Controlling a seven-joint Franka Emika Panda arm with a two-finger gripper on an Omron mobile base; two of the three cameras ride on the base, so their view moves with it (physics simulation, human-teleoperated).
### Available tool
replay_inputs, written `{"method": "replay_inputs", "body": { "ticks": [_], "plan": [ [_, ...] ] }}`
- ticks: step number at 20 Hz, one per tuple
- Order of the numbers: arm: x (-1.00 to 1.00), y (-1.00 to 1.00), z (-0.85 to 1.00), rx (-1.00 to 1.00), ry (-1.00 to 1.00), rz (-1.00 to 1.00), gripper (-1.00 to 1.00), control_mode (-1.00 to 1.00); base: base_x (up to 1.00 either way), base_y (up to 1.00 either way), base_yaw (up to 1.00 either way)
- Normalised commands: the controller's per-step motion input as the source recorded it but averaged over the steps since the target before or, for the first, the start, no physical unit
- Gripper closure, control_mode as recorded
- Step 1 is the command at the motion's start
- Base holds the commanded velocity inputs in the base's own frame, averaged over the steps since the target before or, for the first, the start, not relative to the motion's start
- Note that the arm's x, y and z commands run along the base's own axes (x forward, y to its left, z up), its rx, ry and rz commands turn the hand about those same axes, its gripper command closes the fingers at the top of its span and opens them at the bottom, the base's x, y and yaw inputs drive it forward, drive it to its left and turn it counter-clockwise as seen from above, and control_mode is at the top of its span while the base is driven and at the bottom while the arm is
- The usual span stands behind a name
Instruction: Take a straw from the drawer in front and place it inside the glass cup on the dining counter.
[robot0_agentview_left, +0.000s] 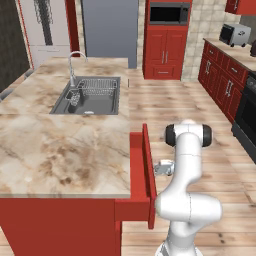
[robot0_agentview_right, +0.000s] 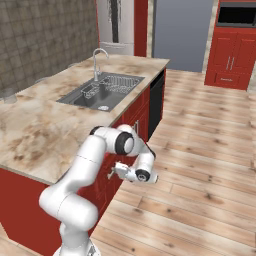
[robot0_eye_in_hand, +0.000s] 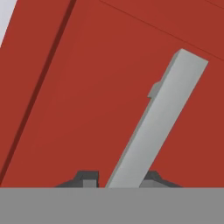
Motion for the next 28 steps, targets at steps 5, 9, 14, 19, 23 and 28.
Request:
{"method": "replay_inputs", "body": {
  "ticks": [5, 9, 14, 19, 23, 28],
  "plan": [
    [-0.13, -0.58, 0.0, 0.0, 0.0, 0.0, 1.0, -1.0, 0.0, 0.0, 0.0],
    [-0.1, -0.57, 0.0, 0.0, 0.0, 0.0, 1.0, -1.0, 0.0, 0.0, 0.0],
    [-0.08, -0.56, 0.0, 0.0, 0.0, 0.0, 1.0, -1.0, 0.0, 0.0, 0.0],
    [-0.02, -0.56, 0.0, 0.01, 0.0, 0.0, 1.0, -1.0, 0.0, 0.0, 0.0],
    [0.0, -0.54, 0.0, 0.0, 0.0, 0.0, 1.0, -1.0, 0.0, 0.0, 0.0],
    [0.0, -0.52, 0.0, 0.0, 0.0, 0.0, 1.0, -1.0, 0.0, 0.0, 0.0]
  ]
}}
